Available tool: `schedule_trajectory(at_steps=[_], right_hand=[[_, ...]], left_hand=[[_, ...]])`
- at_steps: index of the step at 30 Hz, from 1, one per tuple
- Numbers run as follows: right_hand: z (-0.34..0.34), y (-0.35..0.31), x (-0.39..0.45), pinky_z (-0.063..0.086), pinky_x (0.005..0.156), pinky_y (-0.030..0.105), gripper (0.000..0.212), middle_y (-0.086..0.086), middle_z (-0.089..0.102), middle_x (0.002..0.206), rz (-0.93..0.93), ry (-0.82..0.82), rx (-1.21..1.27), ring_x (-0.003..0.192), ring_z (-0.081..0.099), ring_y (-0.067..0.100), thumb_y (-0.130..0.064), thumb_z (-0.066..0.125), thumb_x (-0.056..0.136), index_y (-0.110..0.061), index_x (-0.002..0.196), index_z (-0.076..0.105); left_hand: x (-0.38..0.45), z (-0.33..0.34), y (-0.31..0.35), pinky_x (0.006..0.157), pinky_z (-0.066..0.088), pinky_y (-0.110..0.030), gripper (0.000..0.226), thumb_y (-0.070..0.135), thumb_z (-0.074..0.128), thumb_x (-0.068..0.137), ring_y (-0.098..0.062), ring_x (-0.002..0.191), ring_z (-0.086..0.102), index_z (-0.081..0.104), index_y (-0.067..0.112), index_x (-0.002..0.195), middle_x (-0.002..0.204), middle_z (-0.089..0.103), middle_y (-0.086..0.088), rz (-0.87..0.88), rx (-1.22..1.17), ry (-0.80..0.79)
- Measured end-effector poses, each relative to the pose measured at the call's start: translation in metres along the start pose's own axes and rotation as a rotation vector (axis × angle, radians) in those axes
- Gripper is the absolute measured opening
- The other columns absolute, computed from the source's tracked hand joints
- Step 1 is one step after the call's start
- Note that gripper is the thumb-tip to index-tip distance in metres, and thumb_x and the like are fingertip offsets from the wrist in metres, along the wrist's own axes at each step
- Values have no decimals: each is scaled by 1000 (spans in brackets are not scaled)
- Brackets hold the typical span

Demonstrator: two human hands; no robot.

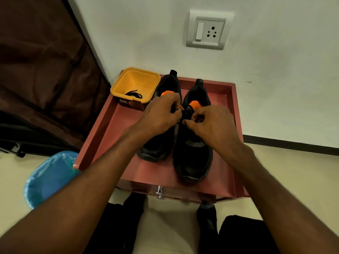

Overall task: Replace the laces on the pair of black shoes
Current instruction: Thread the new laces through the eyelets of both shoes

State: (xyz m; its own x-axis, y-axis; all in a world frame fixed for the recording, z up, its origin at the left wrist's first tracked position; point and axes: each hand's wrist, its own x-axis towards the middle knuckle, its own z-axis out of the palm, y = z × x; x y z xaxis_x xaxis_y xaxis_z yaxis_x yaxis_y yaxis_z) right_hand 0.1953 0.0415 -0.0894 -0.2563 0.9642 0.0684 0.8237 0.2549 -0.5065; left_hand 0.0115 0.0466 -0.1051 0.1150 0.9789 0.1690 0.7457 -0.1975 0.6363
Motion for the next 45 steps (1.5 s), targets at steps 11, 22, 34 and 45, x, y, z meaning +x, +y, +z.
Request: schedule_trajectory(at_steps=[11, 22, 34, 45], right_hand=[[-51, 9, 2, 52, 92, 40, 21, -1, 65, 70, 522, -145, 1367, 72, 66, 15, -14, 60, 92, -18, 71, 61], [-64, 25, -5, 39, 47, 18, 16, 5, 78, 86, 120, -14, 731, 48, 46, 5, -10, 62, 102, -12, 110, 75], [-65, 48, 6, 44, 62, 12, 8, 2, 74, 78, 151, 297, 711, 59, 60, -5, -13, 73, 95, -10, 101, 76], [-48, 15, 9, 45, 54, 11, 12, 2, 73, 76, 15, 72, 707, 57, 63, -2, -8, 70, 96, -2, 105, 75]], left_hand=[[-4, -11, 6, 90, 26, -43, 5, 29, 68, 95, -8, 80, 60, 66, 28, 91, 66, 58, 17, -97, 191, 127], [-3, -10, 25, 91, 50, -43, 18, 30, 65, 100, -11, 102, 63, 69, 23, 116, 106, 68, 10, 17, -133, 187], [-4, 6, 20, 75, 44, -29, 15, 8, 62, 100, -15, 91, 59, 71, 8, 88, 94, 65, -1, -141, -6, 123], [-7, 10, 43, 75, 57, -36, 21, 20, 67, 100, -6, 78, 68, 67, 19, 121, 79, 69, 11, 43, -288, 90]])
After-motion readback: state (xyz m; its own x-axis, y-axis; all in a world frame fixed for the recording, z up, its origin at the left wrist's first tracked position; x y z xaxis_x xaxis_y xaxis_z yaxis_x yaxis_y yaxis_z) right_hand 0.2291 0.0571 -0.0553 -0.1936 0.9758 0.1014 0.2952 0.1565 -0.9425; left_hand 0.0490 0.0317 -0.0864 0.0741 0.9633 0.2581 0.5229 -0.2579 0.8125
